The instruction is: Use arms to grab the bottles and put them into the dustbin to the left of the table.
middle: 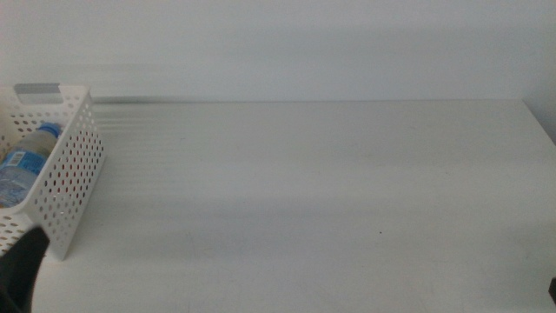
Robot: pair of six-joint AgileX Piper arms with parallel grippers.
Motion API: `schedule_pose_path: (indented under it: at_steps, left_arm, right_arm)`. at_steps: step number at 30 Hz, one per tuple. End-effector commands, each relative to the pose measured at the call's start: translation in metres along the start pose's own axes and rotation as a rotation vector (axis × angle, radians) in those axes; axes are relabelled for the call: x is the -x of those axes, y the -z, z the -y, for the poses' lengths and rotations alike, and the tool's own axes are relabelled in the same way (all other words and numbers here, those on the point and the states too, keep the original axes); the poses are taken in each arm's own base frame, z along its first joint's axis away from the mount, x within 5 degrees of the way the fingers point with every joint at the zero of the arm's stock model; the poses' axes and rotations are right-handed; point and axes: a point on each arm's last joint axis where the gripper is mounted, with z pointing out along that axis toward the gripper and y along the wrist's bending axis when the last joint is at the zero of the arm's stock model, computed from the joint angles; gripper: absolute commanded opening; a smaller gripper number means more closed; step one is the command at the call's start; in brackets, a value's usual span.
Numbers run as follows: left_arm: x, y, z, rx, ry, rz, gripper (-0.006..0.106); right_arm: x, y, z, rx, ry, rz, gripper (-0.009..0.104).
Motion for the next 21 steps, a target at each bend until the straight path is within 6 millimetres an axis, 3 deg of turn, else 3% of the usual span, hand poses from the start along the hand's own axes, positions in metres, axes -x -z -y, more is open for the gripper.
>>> schedule_pose_path:
  at_steps: [1, 6, 10, 21]
  left_arm:
    - [-0.004, 0.005, -0.002, 0.015, 0.028, 0.097, 0.082]
    - [-0.040, 0.009, -0.006, 0.026, 0.029, 0.087, 0.082]
    - [-0.062, 0.008, -0.008, 0.028, 0.029, 0.058, 0.082]
    - [-0.064, 0.008, -0.008, 0.031, 0.007, 0.029, 0.082]
  right_arm:
    - [0.002, 0.002, 0.003, -0.047, 0.005, 0.084, 0.075]
    - [-0.019, 0.002, 0.002, -0.083, 0.000, 0.092, 0.075]
    - [-0.021, 0.002, 0.002, -0.085, 0.010, 0.087, 0.075]
    - [-0.020, 0.002, 0.002, -0.087, 0.015, 0.088, 0.075]
